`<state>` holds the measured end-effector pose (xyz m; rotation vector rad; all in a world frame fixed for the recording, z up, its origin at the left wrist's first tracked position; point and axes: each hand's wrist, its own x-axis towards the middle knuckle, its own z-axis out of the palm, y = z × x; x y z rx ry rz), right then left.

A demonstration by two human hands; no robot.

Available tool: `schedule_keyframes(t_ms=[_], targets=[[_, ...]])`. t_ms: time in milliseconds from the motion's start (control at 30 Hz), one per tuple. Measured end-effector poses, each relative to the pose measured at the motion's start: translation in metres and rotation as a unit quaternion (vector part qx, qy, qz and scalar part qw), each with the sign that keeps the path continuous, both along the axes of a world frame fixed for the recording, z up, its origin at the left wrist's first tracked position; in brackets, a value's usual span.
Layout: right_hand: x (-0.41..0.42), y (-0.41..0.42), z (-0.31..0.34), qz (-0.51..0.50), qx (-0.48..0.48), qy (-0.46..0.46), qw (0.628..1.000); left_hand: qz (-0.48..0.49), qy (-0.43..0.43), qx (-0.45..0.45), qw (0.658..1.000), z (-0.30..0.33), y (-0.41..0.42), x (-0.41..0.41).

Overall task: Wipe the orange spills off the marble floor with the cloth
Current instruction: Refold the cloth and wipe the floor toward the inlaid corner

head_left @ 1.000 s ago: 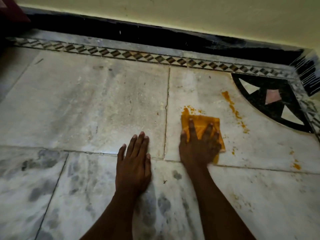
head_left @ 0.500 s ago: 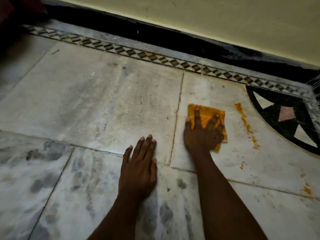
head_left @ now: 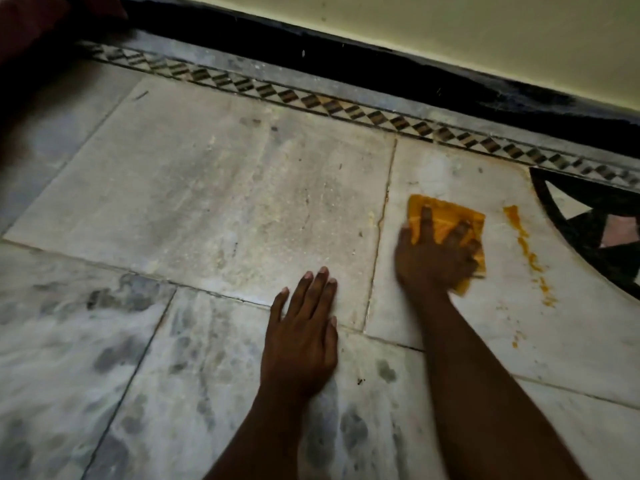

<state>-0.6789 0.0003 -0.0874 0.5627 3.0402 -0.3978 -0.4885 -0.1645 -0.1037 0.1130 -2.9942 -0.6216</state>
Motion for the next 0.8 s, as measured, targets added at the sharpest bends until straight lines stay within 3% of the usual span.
schedule_keyframes(t_ms=[67, 233, 333, 433, 500, 567, 667, 733, 800], targets=[[-0.022, -0.035, -0.003, 0.022, -0.036, -0.001, 0.999, -0.005, -0.001, -0.003, 1.0, 0.0, -0.001, 0.0], [0.063, -0.027, -0.007, 0.304, 0.024, 0.061, 0.951, -0.002, -0.005, -0.005, 1.0, 0.002, -0.002, 0.002], [0.091, 0.037, -0.009, 0.269, 0.043, 0.063, 0.96, -0.009, -0.012, -0.004, 1.0, 0.001, -0.003, 0.001], [0.039, 0.037, -0.008, 0.088, 0.043, 0.052, 0.994, -0.008, -0.016, -0.01, 1.0, 0.0, -0.004, 0.0], [-0.008, 0.005, 0.0, 0.025, -0.012, 0.011, 1.0, -0.006, -0.019, -0.011, 1.0, 0.004, -0.004, 0.0], [-0.029, -0.023, 0.003, 0.05, -0.05, -0.018, 0.997, -0.003, -0.017, -0.007, 1.0, 0.008, -0.004, 0.001], [0.001, -0.036, -0.003, 0.178, -0.007, 0.006, 0.984, 0.006, -0.026, -0.005, 1.0, 0.009, -0.002, 0.001], [0.036, -0.015, -0.004, 0.266, 0.012, 0.004, 0.964, 0.006, -0.028, -0.007, 1.0, 0.008, -0.001, 0.002], [0.054, 0.02, -0.004, 0.292, 0.033, 0.01, 0.956, 0.0, -0.03, -0.01, 1.0, 0.007, -0.001, 0.002]])
